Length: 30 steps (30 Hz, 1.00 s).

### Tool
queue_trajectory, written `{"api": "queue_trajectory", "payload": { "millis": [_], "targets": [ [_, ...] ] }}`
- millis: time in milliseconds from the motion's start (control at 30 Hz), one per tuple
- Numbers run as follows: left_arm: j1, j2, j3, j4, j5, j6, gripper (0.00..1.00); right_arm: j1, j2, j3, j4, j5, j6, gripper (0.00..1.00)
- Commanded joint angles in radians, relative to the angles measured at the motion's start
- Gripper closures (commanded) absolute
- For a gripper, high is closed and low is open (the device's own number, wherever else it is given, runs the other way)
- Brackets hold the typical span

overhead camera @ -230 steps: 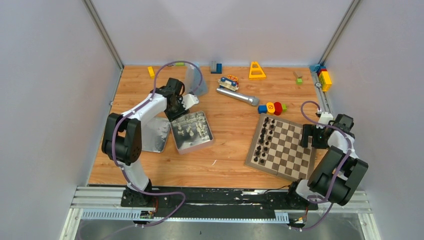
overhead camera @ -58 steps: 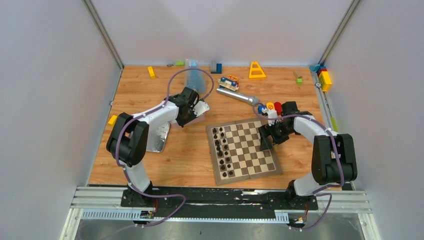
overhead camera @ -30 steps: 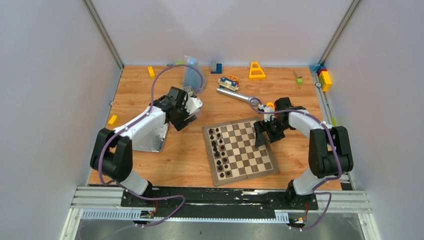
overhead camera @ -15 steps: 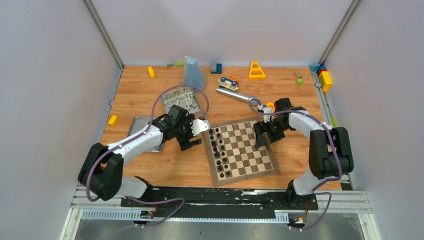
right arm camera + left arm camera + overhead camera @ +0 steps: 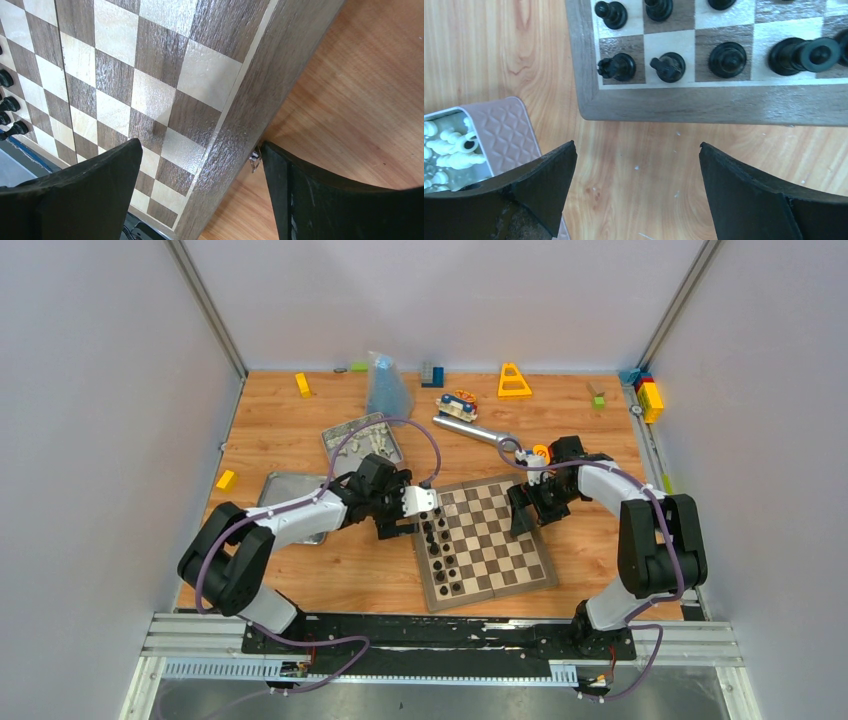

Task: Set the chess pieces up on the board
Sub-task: Move the storage box to the center of the board.

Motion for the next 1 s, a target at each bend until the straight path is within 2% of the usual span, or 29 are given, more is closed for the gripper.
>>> {"api": "queue_trajectory", "payload": {
  "millis": [0, 367, 967],
  "targets": [
    [-0.004, 0.019, -0.002, 0.102, -0.038, 0.024, 0.00, -0.005, 0.049, -0.045, -0.013, 0.010, -0.048, 0.07],
    [-0.005, 0.060, -0.012, 0.192, -0.123, 0.012, 0.00, 0.034, 0.080, -0.040, -0.011, -0.026, -0.033, 0.02],
    [-0.005, 0.098, 0.006, 0.280, -0.257, -0.042, 0.00, 0.121, 0.123, 0.014, -0.012, -0.081, 0.022, 0.02]
  ]
}}
